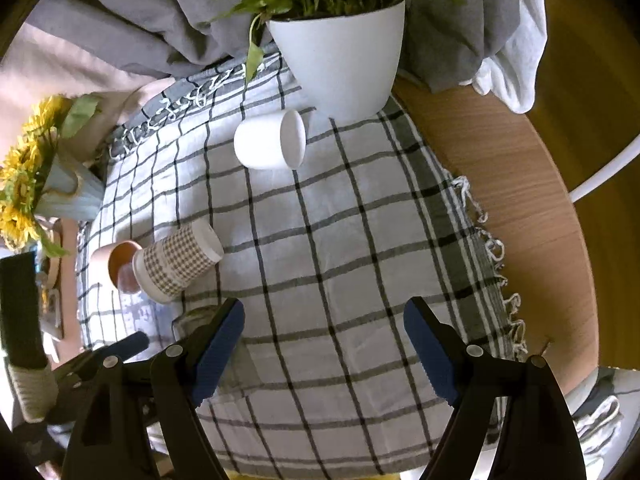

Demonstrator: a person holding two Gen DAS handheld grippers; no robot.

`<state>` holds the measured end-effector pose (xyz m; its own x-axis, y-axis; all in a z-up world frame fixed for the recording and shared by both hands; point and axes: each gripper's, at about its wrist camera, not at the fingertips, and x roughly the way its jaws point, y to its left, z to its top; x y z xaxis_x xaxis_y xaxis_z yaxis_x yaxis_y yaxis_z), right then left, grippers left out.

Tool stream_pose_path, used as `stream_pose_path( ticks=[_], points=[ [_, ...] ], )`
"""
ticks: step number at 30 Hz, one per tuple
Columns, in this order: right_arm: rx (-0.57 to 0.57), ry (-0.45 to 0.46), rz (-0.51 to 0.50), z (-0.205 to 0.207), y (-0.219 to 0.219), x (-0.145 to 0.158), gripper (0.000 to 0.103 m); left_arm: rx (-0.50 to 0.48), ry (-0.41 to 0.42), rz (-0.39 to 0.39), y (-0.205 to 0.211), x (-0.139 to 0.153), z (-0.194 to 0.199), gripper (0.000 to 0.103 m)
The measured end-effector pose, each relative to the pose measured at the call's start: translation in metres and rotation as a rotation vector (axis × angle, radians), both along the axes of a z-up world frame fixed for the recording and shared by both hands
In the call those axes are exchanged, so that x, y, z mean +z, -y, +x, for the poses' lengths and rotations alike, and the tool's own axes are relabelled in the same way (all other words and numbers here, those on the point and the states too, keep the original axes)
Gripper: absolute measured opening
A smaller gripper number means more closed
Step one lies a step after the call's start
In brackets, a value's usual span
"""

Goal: Flip cup upside down

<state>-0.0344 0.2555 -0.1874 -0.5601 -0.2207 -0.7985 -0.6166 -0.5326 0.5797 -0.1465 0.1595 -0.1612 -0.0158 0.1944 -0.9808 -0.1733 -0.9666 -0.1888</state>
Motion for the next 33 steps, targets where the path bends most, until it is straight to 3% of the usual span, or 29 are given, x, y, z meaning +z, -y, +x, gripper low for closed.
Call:
stream_pose_path(
  ticks=[13,17,20,27,33],
  points=[
    [0.036,0.016,0.050,-0.003,-0.007,-0.015,0.082,0.036,0.053,-0.081,-0.007,-0.040,-0.012,0.078],
    [0.056,0.029,0.056,-0.005,-0.003,-0.020,0.082,0.051,0.049,-0.103,-0.006,-0.048,-0.014,0.067],
    [0.063,0.047,0.046,-0.005,-0.001,-0.027,0.082,0.058,0.045,-0.108,-0.005,-0.051,-0.014,0.068],
    [0.077,0.054,0.049,0.001,0.002,-0.032,0.082,0.039,-0.029,-0.081,0.000,-0.035,0.005,0.067],
    [0.084,0.045,0.079,0.014,0.007,-0.030,0.082,0.002,-0.191,-0.016,0.006,-0.012,0.045,0.067]
  ],
)
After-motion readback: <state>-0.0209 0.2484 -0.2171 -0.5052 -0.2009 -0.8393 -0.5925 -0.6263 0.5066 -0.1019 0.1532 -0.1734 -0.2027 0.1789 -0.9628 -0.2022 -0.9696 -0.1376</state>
